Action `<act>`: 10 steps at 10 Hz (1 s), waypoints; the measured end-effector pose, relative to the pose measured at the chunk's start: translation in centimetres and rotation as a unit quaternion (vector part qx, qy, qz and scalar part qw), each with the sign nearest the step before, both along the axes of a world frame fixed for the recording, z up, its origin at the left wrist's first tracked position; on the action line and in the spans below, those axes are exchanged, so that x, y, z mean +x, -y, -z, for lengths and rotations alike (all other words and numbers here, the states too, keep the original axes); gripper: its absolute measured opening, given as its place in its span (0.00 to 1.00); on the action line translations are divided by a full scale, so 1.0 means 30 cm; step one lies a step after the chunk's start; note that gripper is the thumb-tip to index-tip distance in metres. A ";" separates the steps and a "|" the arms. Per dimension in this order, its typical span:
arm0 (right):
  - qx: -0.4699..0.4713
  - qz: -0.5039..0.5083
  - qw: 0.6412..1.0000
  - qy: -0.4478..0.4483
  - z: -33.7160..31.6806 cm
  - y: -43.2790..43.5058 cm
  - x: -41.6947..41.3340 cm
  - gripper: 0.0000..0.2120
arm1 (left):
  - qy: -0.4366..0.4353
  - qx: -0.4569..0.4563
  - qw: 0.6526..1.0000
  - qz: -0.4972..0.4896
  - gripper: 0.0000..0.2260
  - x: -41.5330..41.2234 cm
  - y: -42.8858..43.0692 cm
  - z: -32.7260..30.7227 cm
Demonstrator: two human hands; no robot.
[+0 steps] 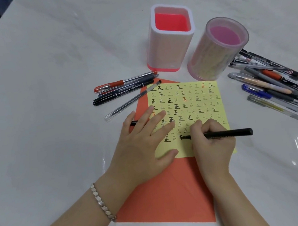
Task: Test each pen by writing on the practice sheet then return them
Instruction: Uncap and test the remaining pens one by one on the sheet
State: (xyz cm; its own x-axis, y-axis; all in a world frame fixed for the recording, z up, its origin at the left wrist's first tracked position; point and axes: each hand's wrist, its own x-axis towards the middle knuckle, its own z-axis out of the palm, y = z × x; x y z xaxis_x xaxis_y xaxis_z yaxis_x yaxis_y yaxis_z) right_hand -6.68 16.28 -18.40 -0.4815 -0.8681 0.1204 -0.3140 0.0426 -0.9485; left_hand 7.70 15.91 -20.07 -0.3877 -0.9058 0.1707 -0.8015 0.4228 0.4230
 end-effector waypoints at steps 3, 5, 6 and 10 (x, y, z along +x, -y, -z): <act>-0.002 -0.004 1.000 -0.002 0.006 -0.003 -0.003 0.17 | 0.000 0.001 1.000 -0.001 0.25 -0.001 0.000 0.001; -0.001 -0.017 1.000 -0.010 0.008 -0.002 -0.002 0.17 | 0.001 -0.002 1.000 0.000 0.24 0.000 0.000 0.003; 0.001 -0.001 1.000 -0.006 0.006 -0.004 -0.003 0.17 | 0.002 -0.005 1.000 -0.002 0.25 0.000 0.000 0.004; 0.008 0.060 0.996 0.066 -0.019 0.001 -0.018 0.16 | -0.055 -0.033 0.998 -0.012 0.21 0.012 -0.006 -0.016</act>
State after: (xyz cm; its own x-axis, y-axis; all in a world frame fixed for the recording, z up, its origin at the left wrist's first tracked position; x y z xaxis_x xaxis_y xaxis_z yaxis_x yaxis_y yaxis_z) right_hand -7.20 16.26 -17.83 -0.5919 -0.8052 0.0351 -0.1785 0.0885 -0.9800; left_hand 8.06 16.09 -19.58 -0.3425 -0.8998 0.2702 -0.7621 0.4343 0.4801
